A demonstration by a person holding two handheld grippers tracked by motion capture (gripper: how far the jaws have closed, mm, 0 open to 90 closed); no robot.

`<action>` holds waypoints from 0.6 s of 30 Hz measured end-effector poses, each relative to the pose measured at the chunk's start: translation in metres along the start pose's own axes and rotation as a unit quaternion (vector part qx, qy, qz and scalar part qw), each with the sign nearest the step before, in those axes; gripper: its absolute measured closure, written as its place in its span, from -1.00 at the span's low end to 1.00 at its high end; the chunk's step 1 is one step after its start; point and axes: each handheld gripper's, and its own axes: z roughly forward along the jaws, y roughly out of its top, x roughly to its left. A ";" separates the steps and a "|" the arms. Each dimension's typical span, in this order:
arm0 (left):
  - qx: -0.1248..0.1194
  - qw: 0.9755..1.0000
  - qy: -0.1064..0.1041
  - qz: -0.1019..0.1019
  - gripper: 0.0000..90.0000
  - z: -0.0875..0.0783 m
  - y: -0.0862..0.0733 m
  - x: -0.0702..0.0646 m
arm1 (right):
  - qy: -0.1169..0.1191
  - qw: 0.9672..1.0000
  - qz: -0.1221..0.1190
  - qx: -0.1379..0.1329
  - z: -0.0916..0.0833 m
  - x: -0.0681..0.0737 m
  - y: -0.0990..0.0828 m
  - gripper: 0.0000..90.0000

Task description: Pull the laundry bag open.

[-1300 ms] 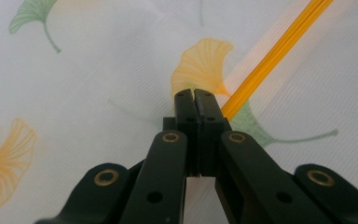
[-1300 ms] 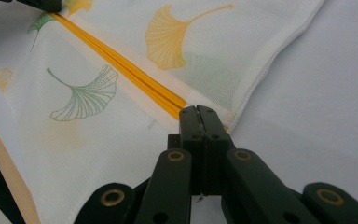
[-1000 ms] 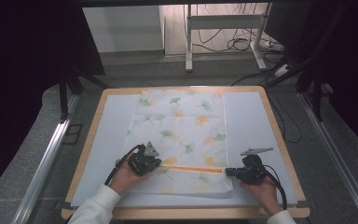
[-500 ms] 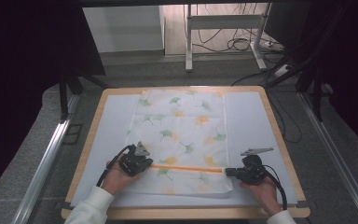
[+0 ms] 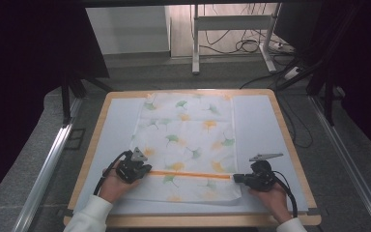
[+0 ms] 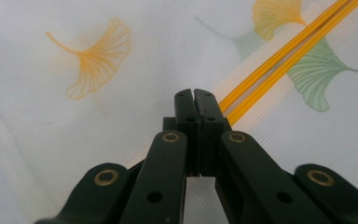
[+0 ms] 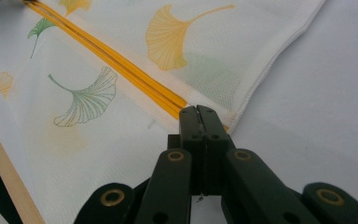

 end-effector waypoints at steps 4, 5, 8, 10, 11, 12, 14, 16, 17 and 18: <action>0.003 1.000 0.010 -0.003 1.00 -0.003 -0.003 0.004 | 0.002 1.000 0.001 -0.001 0.000 0.000 0.000 1.00; 0.003 1.000 0.011 -0.005 1.00 -0.003 -0.004 0.004 | 0.001 1.000 0.001 0.000 0.000 0.000 0.000 0.99; 0.005 1.000 0.013 -0.008 1.00 -0.005 -0.007 0.006 | 0.000 1.000 -0.001 0.000 0.000 0.000 0.000 1.00; 0.006 1.000 0.017 -0.009 1.00 -0.006 -0.008 0.008 | 0.000 1.000 -0.001 0.000 0.000 0.000 0.000 1.00; 0.006 1.000 0.019 -0.010 1.00 -0.007 -0.009 0.009 | 0.000 1.000 -0.001 0.000 0.000 0.000 0.000 0.99; 0.007 1.000 0.019 -0.012 1.00 -0.007 -0.010 0.010 | 0.000 1.000 -0.001 0.000 0.000 0.000 0.000 1.00; 0.007 1.000 0.021 -0.014 1.00 -0.008 -0.011 0.012 | 0.000 1.000 -0.001 0.000 0.000 0.000 0.000 1.00; 0.008 1.000 0.022 -0.017 1.00 -0.009 -0.012 0.013 | 0.000 1.000 -0.001 0.000 0.000 0.000 0.000 1.00; 0.008 1.000 0.023 -0.018 1.00 -0.010 -0.013 0.014 | 0.000 1.000 -0.001 0.000 0.000 0.000 0.000 0.99; 0.009 1.000 0.024 -0.019 1.00 -0.010 -0.014 0.015 | 0.000 1.000 -0.001 0.000 0.000 0.000 0.000 1.00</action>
